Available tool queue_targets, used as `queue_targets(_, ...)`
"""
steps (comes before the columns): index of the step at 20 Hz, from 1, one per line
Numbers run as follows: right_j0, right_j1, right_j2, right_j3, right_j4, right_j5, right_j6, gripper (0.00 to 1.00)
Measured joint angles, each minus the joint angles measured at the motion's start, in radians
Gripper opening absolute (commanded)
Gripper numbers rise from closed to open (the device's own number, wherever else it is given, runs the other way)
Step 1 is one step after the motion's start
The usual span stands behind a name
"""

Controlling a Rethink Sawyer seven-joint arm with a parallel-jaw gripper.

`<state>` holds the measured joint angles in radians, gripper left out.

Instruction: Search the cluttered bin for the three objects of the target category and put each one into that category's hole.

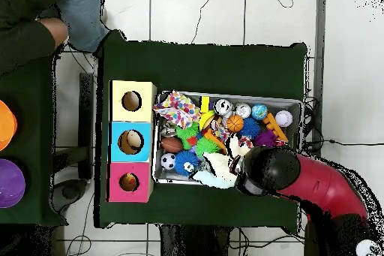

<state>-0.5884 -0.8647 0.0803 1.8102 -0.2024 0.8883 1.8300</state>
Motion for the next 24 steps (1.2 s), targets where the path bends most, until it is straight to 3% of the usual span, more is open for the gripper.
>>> queue_targets(11,-0.040,-0.063,0.035,-0.031,-0.031,0.142,0.000,0.00)
queue_targets(24,-0.059,-0.099,0.084,-0.100,-0.040,0.240,0.000,0.00)
